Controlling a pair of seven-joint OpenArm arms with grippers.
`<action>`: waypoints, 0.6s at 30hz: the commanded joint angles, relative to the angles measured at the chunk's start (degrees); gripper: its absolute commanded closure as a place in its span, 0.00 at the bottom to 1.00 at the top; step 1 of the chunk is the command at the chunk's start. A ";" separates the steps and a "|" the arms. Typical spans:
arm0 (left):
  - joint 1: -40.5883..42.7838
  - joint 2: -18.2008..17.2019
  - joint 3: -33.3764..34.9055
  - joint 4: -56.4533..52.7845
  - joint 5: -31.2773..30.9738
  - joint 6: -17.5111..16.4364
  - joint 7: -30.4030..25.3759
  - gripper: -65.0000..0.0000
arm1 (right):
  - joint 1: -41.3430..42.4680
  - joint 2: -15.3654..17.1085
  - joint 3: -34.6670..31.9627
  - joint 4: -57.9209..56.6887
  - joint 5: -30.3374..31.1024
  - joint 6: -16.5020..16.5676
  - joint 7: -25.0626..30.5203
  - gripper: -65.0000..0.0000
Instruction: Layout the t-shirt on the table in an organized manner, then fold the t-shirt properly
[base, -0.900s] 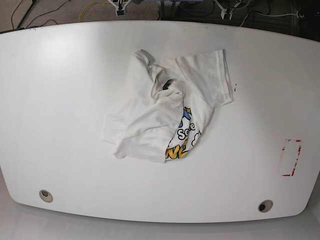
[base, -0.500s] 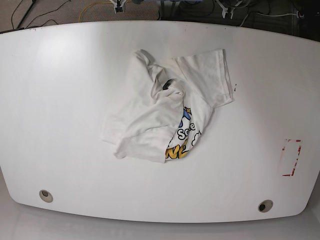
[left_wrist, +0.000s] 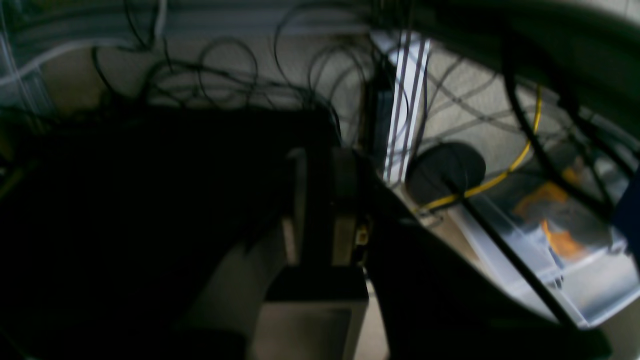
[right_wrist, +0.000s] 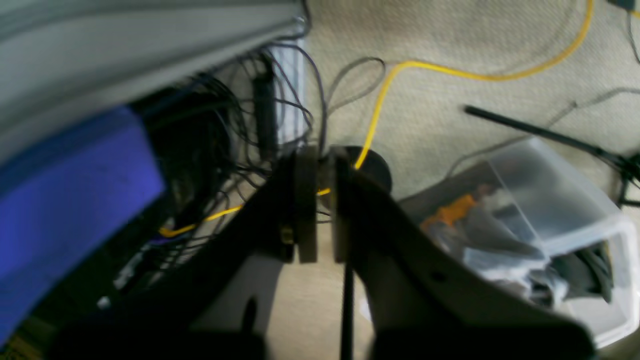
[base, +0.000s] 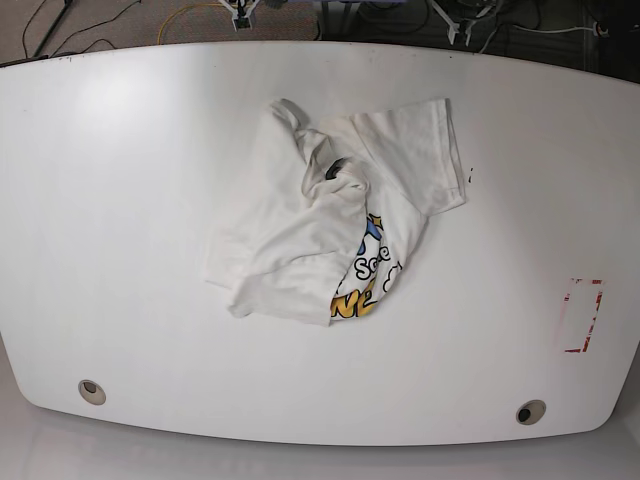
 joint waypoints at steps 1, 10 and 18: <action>0.68 -0.14 -0.11 1.31 -0.54 -0.14 -0.13 0.88 | -0.63 0.53 0.05 0.25 0.03 -0.27 0.14 0.94; 1.01 0.25 0.04 -0.98 -0.38 -0.20 -0.80 0.87 | 2.10 -1.14 -0.72 -0.98 0.08 -0.66 0.40 0.94; 1.18 0.16 0.04 -1.24 -0.38 -0.20 -0.80 0.87 | 2.19 -1.14 -0.72 -0.89 0.08 -0.66 0.40 0.95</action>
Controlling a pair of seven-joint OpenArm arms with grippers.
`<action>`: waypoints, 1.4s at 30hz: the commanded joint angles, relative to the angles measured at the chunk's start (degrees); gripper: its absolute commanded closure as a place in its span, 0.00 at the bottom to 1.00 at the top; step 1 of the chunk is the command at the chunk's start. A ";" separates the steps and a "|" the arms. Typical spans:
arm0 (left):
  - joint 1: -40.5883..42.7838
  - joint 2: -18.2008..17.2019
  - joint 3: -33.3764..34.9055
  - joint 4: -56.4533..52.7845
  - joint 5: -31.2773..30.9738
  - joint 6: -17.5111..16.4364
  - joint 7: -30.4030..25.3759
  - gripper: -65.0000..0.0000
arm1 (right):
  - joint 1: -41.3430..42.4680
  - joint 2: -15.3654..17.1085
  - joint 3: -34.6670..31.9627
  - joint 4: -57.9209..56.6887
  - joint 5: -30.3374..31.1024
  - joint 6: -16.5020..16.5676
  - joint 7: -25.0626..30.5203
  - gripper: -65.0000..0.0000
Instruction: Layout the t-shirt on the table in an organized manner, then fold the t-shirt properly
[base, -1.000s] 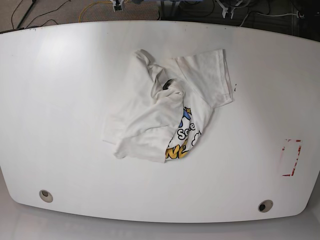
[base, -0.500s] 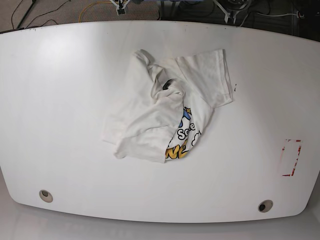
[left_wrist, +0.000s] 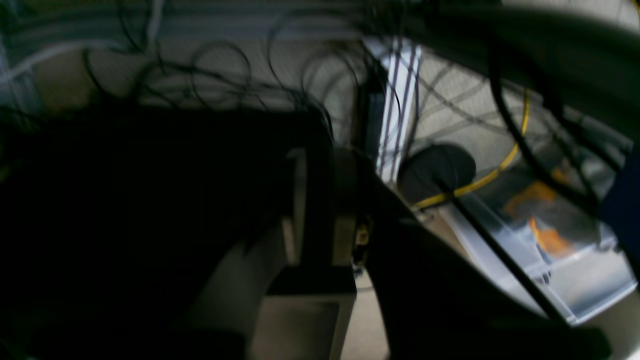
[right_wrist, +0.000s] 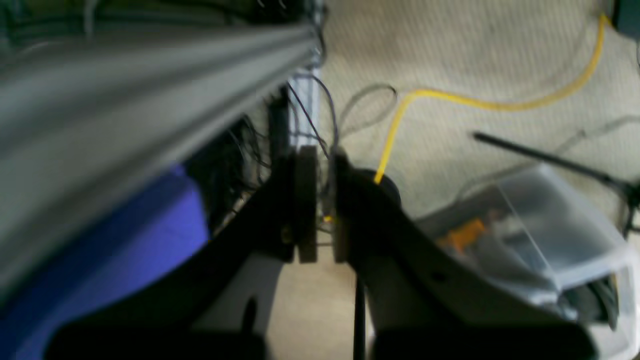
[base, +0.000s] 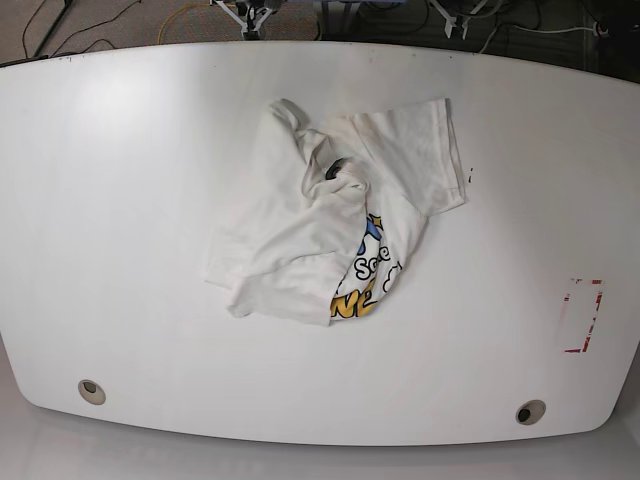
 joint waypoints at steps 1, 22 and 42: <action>0.11 -0.34 -0.02 0.20 0.11 0.00 -0.32 0.87 | -0.96 0.50 0.15 0.09 0.10 -0.11 -0.06 0.95; 6.09 -0.43 -0.11 4.42 0.02 -0.09 -6.65 0.87 | -9.84 0.42 0.15 12.93 0.36 -0.11 -0.32 0.95; 24.99 -0.51 -0.11 30.62 0.02 -0.09 -7.09 0.87 | -29.27 0.50 0.42 43.34 0.45 -0.11 -6.04 0.95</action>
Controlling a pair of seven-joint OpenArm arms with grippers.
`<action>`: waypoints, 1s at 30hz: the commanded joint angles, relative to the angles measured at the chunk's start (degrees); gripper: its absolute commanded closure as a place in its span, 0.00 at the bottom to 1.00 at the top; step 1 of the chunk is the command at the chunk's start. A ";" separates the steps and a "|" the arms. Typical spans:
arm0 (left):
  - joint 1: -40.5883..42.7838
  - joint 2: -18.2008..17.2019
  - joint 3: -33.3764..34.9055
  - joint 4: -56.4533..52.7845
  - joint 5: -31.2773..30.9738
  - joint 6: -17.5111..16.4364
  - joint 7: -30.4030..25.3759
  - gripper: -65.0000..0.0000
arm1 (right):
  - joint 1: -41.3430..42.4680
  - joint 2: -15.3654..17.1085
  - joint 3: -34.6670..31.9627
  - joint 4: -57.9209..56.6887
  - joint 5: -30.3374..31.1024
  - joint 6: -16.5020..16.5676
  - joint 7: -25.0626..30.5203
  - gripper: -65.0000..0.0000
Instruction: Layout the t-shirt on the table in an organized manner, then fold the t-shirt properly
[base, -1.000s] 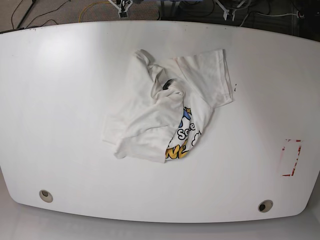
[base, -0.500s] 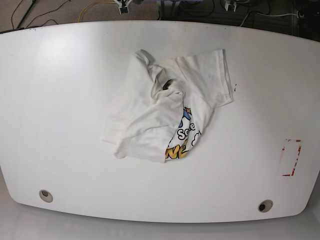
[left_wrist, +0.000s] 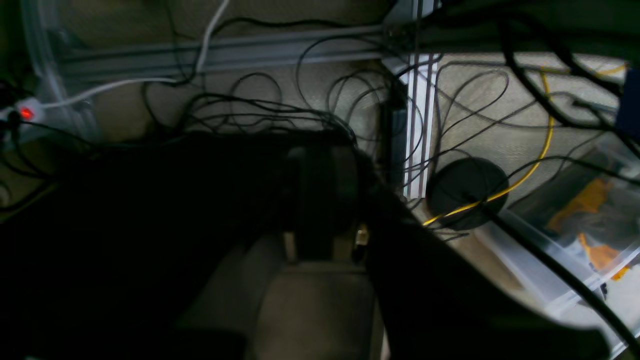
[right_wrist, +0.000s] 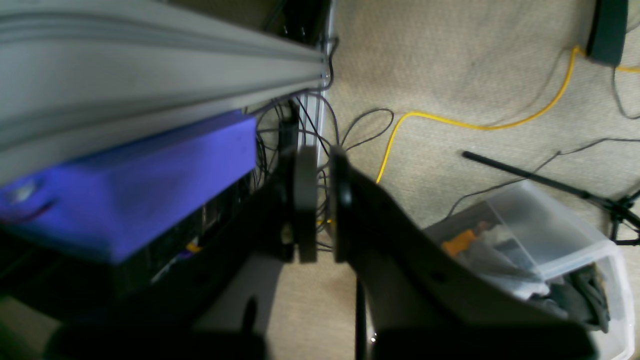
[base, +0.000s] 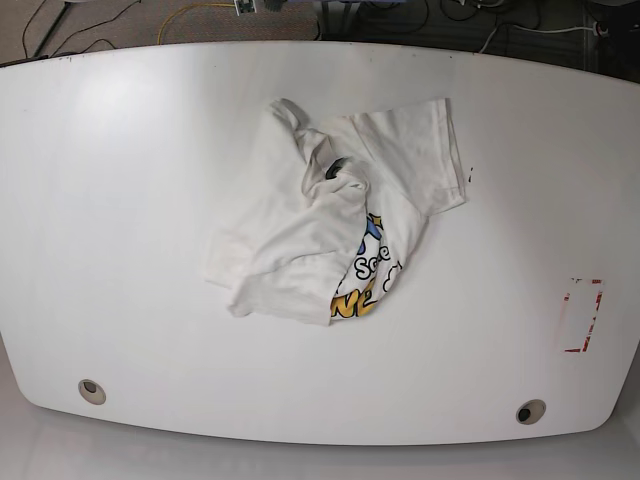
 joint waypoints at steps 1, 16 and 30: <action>3.82 -0.32 -0.11 4.23 0.02 -0.11 -0.75 0.87 | -3.09 0.24 0.07 3.74 0.34 0.30 -0.91 0.95; 19.29 -0.32 -2.22 24.71 -2.18 -0.11 -0.75 0.87 | -15.66 0.42 0.15 19.66 0.34 0.30 -1.08 0.95; 30.63 -2.25 -5.47 43.00 -11.76 -0.20 -0.57 0.87 | -25.68 0.42 1.91 35.31 0.34 0.30 -1.08 0.95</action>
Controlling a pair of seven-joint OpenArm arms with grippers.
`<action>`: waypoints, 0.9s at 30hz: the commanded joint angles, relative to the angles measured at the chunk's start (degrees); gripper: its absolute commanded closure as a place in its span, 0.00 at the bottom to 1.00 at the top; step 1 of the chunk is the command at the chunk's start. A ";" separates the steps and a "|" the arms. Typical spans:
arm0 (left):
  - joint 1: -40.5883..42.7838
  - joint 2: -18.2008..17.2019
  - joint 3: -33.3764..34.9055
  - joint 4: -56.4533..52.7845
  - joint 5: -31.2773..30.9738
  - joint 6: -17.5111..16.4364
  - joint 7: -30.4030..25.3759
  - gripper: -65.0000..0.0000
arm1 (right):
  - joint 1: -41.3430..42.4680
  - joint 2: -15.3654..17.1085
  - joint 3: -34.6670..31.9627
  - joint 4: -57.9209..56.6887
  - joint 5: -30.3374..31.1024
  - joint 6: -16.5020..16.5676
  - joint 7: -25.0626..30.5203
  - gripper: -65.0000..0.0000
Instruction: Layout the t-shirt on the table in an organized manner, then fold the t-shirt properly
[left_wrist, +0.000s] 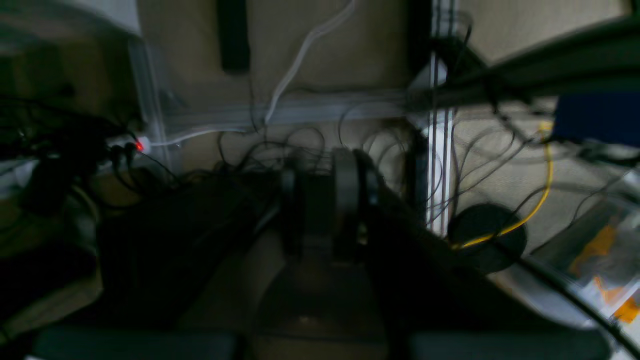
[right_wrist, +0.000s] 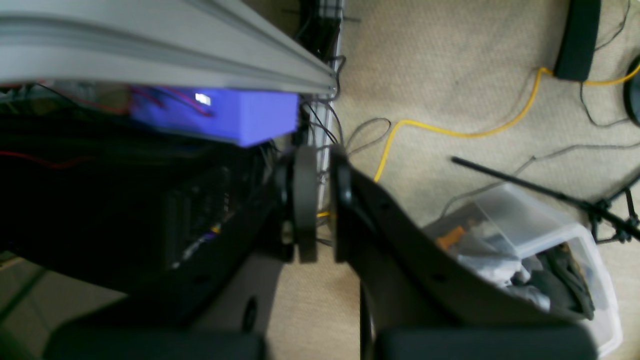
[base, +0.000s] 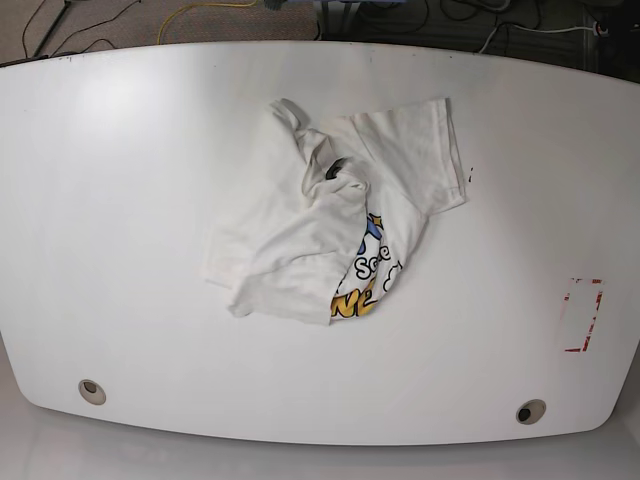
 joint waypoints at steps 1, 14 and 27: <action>3.34 -0.42 -0.29 3.99 -1.78 0.04 -0.88 0.87 | -2.99 -0.02 1.37 4.43 0.28 0.19 1.10 0.95; 7.82 -0.33 -4.51 19.72 -7.23 0.04 -0.88 0.87 | -4.40 -0.11 5.50 12.87 0.28 0.37 2.16 0.95; 2.10 -0.15 -6.62 24.74 -9.78 0.04 -0.61 0.87 | 5.62 -0.02 5.24 12.87 -0.16 0.19 8.67 0.94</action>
